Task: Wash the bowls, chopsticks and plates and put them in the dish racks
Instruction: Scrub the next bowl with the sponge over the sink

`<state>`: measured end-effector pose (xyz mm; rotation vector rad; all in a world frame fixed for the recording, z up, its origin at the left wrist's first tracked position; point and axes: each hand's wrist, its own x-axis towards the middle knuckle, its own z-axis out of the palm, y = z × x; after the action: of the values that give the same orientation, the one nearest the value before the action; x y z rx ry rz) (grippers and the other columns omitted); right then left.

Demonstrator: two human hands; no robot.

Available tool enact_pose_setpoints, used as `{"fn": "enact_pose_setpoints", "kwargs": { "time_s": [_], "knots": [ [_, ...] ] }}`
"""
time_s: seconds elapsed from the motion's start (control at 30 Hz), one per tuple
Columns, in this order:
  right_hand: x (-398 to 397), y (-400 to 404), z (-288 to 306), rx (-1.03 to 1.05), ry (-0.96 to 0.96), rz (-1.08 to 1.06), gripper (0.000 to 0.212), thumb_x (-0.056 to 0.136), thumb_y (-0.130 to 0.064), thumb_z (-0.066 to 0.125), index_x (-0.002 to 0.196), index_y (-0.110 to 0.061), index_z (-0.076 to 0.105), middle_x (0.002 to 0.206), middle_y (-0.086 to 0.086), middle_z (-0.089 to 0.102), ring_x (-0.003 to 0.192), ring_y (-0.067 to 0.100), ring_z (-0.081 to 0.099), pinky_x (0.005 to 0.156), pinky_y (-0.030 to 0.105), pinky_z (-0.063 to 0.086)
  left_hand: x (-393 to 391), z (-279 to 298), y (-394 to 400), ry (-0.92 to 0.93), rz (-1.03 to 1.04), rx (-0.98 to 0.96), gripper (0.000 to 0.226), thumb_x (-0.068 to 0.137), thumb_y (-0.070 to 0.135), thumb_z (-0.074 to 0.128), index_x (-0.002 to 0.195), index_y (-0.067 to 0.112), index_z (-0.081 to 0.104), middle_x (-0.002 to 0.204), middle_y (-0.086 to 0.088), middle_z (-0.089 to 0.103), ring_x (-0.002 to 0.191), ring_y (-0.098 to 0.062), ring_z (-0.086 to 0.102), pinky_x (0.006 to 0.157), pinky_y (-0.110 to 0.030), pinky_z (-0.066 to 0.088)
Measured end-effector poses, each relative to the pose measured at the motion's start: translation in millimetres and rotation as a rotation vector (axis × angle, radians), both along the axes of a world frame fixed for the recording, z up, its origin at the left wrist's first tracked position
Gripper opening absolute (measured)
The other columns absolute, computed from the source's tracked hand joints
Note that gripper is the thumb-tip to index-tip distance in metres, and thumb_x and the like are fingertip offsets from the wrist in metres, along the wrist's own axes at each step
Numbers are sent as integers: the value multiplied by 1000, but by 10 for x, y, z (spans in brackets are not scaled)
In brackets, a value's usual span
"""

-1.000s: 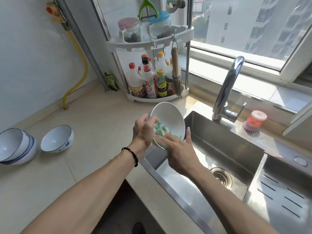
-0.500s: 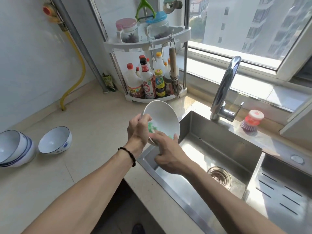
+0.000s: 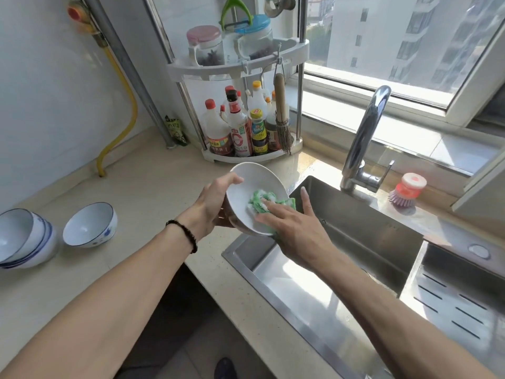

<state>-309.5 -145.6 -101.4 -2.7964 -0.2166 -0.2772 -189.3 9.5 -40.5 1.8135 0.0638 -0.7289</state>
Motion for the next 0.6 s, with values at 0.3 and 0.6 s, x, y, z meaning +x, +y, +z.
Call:
{"fn": "enact_pose_setpoints", "kwargs": {
  "time_s": [0.3,0.6],
  "knots": [
    [76,419,169,307,91,-108,41,89,-18,64,129,-27,59,126,-3,66,122,20,57,123,55,1,-306,-264,-246,-223,314,-268,36,69,38,61,100,22,68,101,-3,70,92,-26,68,73,-38,56],
    [85,264,174,339,212,23,60,86,-37,73,141,-42,52,161,-11,32,149,13,26,116,52,-22,-268,-174,-199,-302,367,-232,11,66,33,59,62,26,66,72,1,64,75,-27,63,65,-41,50]
  ]
}}
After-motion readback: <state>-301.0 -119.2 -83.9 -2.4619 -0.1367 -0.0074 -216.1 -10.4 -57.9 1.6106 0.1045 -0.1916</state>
